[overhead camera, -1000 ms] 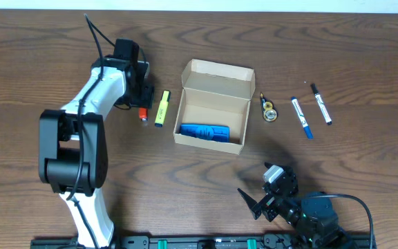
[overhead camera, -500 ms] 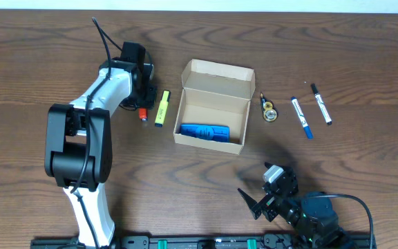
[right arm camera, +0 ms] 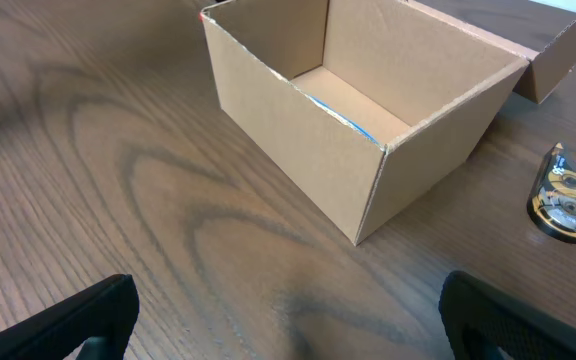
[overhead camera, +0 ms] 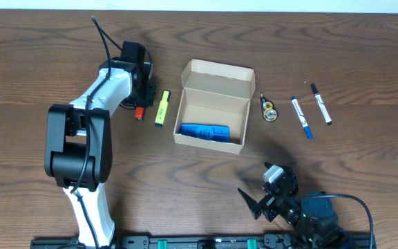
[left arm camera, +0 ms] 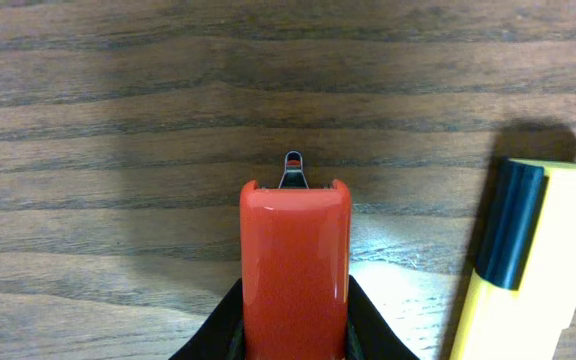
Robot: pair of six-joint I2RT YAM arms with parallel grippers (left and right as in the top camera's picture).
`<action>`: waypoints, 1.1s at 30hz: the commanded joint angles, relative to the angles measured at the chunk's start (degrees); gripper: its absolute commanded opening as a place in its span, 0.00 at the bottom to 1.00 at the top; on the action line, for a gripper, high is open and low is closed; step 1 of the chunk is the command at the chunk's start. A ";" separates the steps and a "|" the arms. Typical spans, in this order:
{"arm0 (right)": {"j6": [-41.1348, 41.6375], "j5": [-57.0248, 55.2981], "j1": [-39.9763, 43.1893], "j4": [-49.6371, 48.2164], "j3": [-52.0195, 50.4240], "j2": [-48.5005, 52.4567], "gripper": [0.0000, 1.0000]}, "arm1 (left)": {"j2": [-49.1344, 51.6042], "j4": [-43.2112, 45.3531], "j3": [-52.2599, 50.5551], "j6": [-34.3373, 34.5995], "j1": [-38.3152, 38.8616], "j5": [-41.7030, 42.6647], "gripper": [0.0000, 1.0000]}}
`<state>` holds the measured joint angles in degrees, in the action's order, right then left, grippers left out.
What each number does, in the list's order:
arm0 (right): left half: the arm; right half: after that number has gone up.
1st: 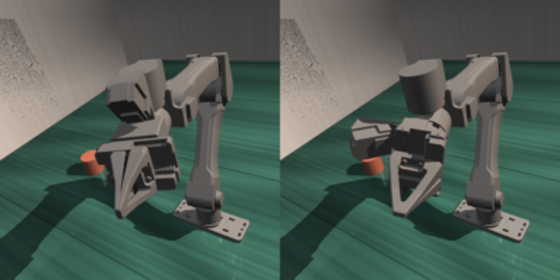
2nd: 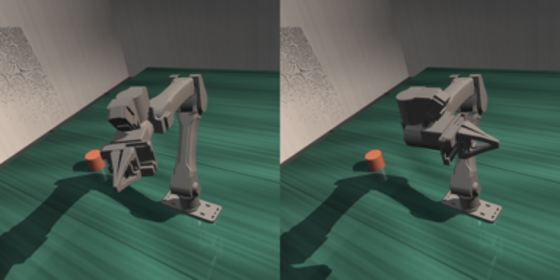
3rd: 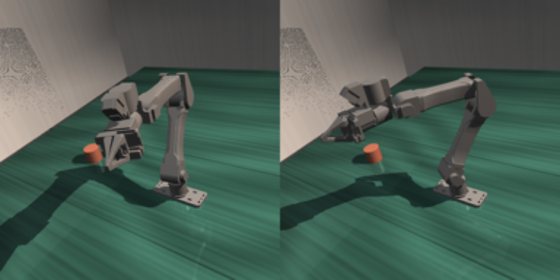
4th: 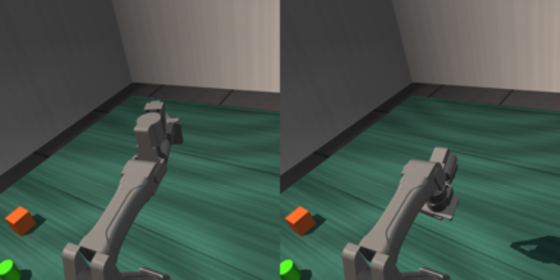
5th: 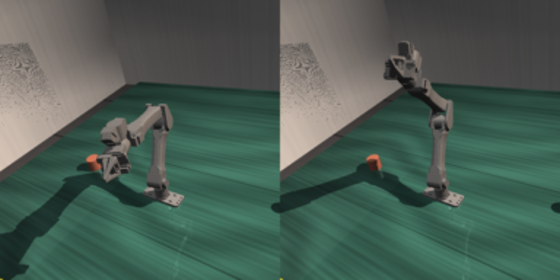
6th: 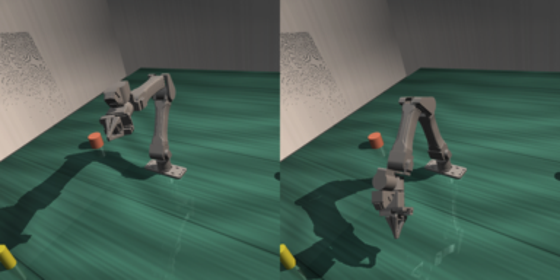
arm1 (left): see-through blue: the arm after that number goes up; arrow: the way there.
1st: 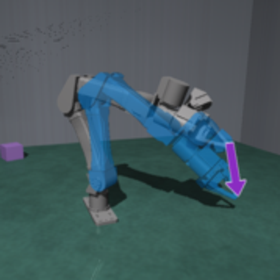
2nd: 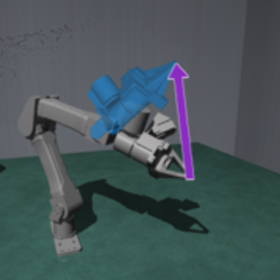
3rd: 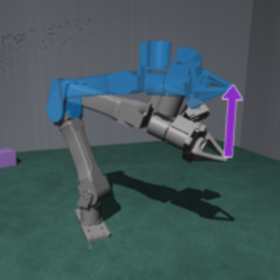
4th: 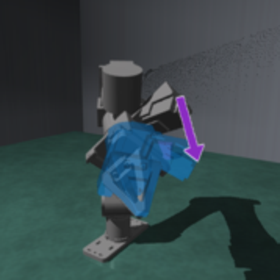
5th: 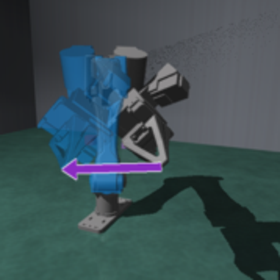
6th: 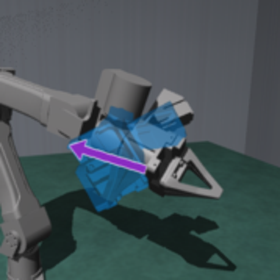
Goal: Pack container
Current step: 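Grasp the red stapler with left gripper and lift, then carry the red stapler into the box beside the duster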
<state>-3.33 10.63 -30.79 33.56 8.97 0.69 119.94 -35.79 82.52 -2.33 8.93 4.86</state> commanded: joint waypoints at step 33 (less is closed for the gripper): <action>0.72 -0.13 -0.55 0.04 -0.20 -0.33 0.99 | -18.40 -15.30 12.85 -57.61 24.76 12.98 0.06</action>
<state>-3.33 10.63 -30.79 33.56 8.97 0.69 100.62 -49.28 94.54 -44.49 32.23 17.06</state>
